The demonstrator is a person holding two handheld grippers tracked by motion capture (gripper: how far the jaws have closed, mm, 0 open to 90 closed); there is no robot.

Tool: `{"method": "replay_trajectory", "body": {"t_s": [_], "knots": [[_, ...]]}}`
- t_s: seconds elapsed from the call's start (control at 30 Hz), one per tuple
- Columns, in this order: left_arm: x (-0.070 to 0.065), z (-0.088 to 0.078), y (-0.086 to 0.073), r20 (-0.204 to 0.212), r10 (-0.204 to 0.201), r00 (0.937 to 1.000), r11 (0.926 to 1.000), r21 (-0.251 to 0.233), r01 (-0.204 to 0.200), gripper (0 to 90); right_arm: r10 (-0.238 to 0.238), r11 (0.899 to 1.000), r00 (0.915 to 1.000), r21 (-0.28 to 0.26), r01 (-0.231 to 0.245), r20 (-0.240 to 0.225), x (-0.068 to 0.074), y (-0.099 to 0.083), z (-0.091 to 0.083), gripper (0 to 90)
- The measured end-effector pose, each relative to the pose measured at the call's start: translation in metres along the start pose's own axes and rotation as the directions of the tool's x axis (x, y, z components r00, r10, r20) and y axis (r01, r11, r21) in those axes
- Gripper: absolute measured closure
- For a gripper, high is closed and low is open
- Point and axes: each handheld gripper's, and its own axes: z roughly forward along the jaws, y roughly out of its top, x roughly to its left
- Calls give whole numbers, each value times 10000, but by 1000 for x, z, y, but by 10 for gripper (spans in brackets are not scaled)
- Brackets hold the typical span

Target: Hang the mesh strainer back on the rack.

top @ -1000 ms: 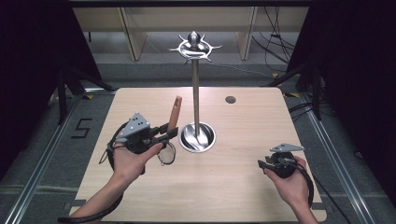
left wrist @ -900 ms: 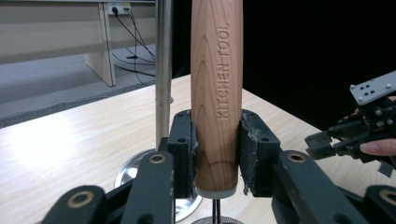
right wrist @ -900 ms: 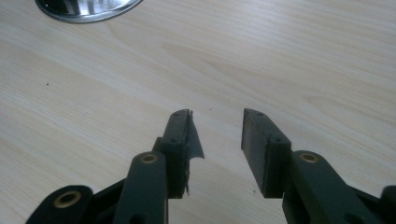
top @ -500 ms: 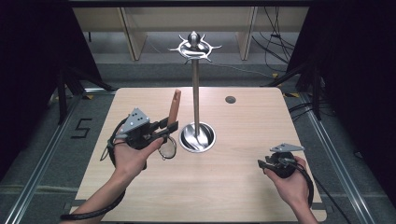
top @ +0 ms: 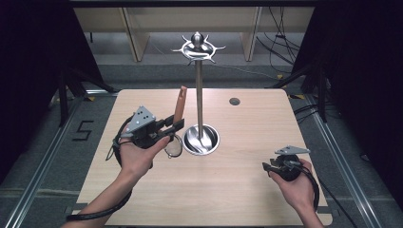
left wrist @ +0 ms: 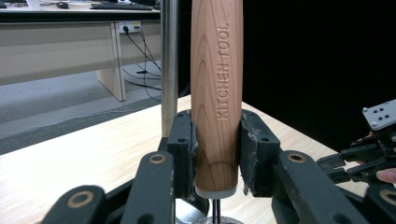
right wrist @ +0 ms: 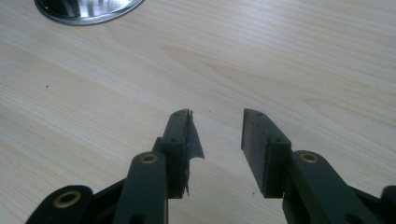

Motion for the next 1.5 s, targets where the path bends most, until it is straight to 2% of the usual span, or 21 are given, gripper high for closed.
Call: {"method": "replay_trajectory", "body": {"t_s": [0.47, 0.57, 0.6, 0.67, 0.83, 1.0, 1.07, 1.1, 1.13, 1.27, 1.37, 1.43, 1.47, 1.5], "knots": [[0, 2, 10, -139, 52, 9999, 9996, -275, -56, 679, -41, 10000, 10000, -71, 41, 18, 0, 0, 0, 631], [0, 2, 12, -175, 51, 9998, 9995, -316, -57, 679, 27, 10000, 10000, -46, -26, 15, 0, 0, 0, 631], [0, 3, 13, -162, 101, 9998, 9994, -338, -107, 678, 284, 9996, 9996, 39, -283, -39, 2, 0, 0, 631], [1, 3, 15, -198, 82, 9998, 9991, -413, -90, 678, 33, 10000, 10000, -29, -33, -48, 0, 0, 0, 631], [2, 2, 22, -285, 182, 9994, 9981, -585, -199, 678, 135, 9999, 9999, 16, -135, -45, 1, 0, -1, 631], [2, 2, 26, -360, 282, 9990, 9971, -697, -307, 678, -31, 10000, 10000, -62, 31, 39, -1, 0, -1, 630], [2, 2, 28, -386, 270, 9989, 9968, -739, -298, 679, -298, 9993, 9995, -228, 299, 48, -3, 0, 0, 630], [2, 2, 28, -394, 282, 9988, 9968, -732, -310, 679, -12, 9999, 10000, -109, 12, 66, -1, 0, -1, 631], [2, 3, 29, -387, 287, 9988, 9966, -765, -316, 678, 18, 10000, 10000, -90, -18, 67, 0, 0, -1, 631], [1, 4, 32, -402, 342, 9986, 9957, -843, -375, 678, 1, 9999, 10000, -106, 0, 71, 0, 0, -1, 631], [0, 4, 34, -463, 402, 9981, 9949, -912, -443, 679, -275, 9994, 9996, -218, 276, 49, -3, 1, 1, 631], [0, 5, 36, -440, 426, 9981, 9945, -938, -466, 678, -223, 9994, 9997, -247, 224, 60, -2, 0, 0, 631], [0, 5, 36, -441, 430, 9981, 9944, -949, -471, 678, 56, 10000, 10000, -68, -55, 56, 0, 0, -1, 631], [-1, 6, 36, -439, 446, 9980, 9943, -947, -486, 678, 50, 10000, 10000, -35, -50, 69, 0, 0, -1, 631]]}}
